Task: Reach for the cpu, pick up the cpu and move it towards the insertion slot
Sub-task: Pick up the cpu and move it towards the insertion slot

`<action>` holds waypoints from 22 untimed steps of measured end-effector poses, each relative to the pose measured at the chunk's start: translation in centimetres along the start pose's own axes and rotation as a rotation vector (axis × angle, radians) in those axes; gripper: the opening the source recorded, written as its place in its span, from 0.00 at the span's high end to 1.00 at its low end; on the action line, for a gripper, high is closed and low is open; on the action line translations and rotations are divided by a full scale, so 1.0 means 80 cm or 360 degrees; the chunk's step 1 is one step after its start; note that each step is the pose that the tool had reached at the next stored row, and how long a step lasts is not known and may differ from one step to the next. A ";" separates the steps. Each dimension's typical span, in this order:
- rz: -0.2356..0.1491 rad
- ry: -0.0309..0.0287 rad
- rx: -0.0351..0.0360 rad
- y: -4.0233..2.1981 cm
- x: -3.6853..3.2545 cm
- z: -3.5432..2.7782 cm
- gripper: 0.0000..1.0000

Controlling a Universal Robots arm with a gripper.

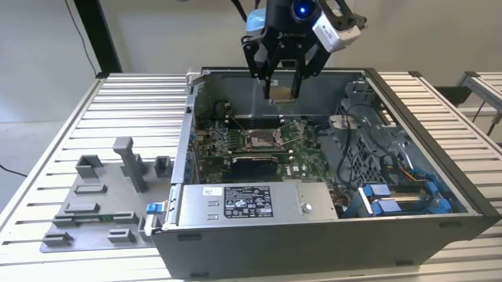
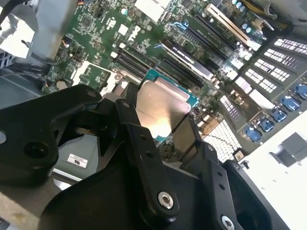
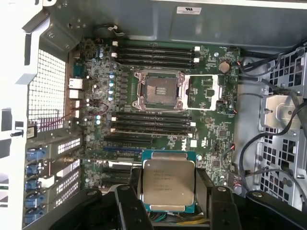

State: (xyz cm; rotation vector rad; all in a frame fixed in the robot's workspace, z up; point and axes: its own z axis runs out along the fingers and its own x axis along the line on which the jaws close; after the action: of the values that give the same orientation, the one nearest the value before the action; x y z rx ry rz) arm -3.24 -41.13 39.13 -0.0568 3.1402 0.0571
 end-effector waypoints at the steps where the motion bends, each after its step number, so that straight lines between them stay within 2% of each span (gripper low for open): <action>1: 0.0000 0.00001 0.0000 0.0017 -0.0001 0.0001 1.00; 10: 0.0000 -0.00001 0.0000 0.0173 -0.0007 0.0008 1.00; 17: 0.0005 -0.00002 0.0000 0.0343 -0.0013 0.0023 1.00; 22: 0.0034 -0.00015 0.0000 0.0403 -0.0015 0.0041 1.00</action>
State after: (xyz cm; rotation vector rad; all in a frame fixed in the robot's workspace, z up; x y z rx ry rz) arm -3.24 -37.89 38.92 -0.0231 3.1401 0.0572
